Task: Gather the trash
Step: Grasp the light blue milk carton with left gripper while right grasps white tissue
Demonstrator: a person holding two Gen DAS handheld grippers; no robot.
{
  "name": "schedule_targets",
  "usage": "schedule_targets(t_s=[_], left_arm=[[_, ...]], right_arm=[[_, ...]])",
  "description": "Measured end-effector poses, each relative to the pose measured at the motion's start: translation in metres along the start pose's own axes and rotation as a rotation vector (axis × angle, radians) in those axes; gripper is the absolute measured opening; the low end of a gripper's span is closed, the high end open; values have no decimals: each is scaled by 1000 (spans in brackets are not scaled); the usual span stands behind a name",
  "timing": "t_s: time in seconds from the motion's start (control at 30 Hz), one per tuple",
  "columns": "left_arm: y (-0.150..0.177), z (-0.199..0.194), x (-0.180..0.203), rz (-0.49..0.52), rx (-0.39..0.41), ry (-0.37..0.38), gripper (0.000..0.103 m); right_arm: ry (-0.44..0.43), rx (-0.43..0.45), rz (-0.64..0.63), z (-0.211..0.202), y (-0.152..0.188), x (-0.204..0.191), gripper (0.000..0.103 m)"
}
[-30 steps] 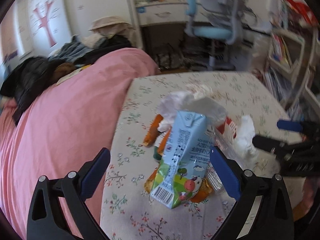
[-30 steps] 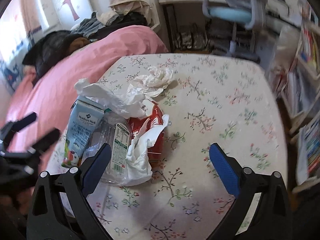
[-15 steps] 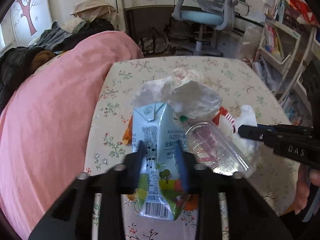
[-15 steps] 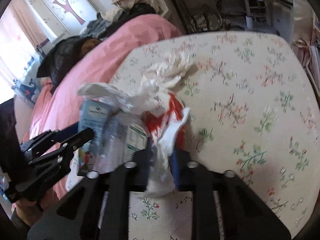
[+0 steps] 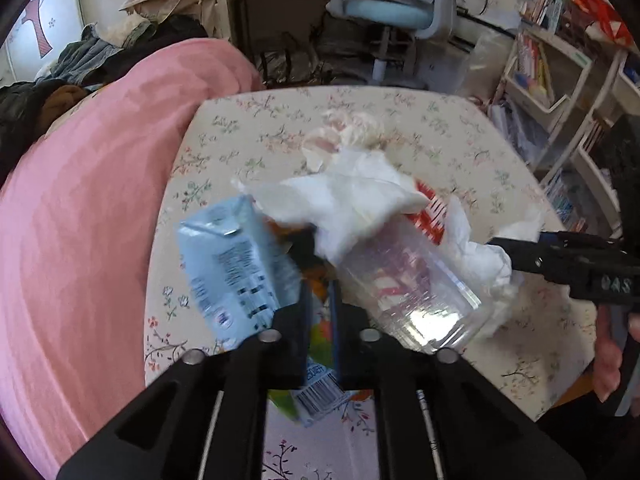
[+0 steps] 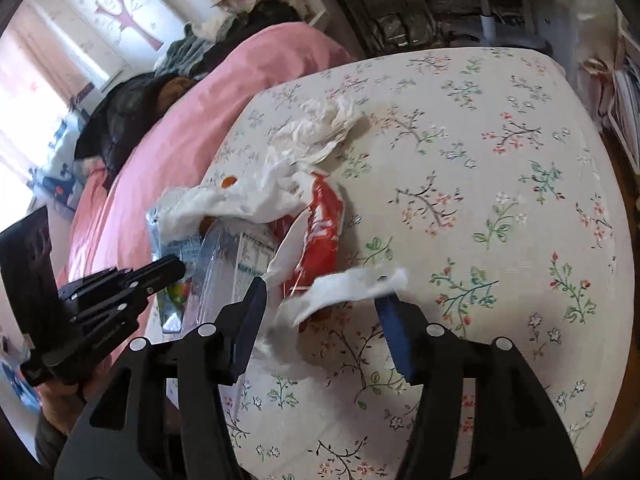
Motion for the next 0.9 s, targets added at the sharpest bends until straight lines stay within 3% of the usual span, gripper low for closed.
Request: schedule_targets(t_s=[0.07,0.1,0.17,0.2,0.23,0.27,0.4,0.47,0.6,0.63,0.7,0.83,0.9], left_arm=[[4,5,-5,-27,-21,-9,23],[5,7,-10,-45,-32,-10,23],[5,0,-17,-93,-21,11,36],[3,-8,-21,-111,2,16,53],[-1,-20,-26,-131,46,8,61],[-3,-31,-31,-146,82,1,62],[3,-43,-50,-195,103,-47,66],[9,-36,-60,-229,65,-81,66],[23,-16,-66,-307,-38,-70,67],[27,-14,-68,-311,-50,-99,73],[31,-14,-75,-338,-50,-130,76],[31,-9,-84,-472,5,-66,78],[29,-3,-81,-479,15,-67,78]], right_arm=[[17,-12,-44,5,7,-8,51],[18,-11,-60,6,9,-12,43],[21,-13,-80,9,12,-14,26],[25,-3,-86,7,11,-14,15],[29,11,-93,4,11,-15,8],[32,31,-96,-1,9,-14,6],[24,98,-83,-24,2,-11,5],[19,133,-76,-37,0,-9,5],[11,153,-62,-48,0,-8,5],[10,153,-61,-49,1,-8,5],[3,154,-58,-51,2,-7,5],[-11,154,-62,-52,5,-10,5],[-15,155,-69,-53,5,-13,5]])
Point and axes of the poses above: each gripper's, at about its wrist camera, not at the fingertips, and z roughly the way its jaws point, x to its right, y to its underside, the point moved 7 cm from there along z, roughly the way its jaws point, and after that the axes turned 9 degrees about y, right-handed, at the moved point
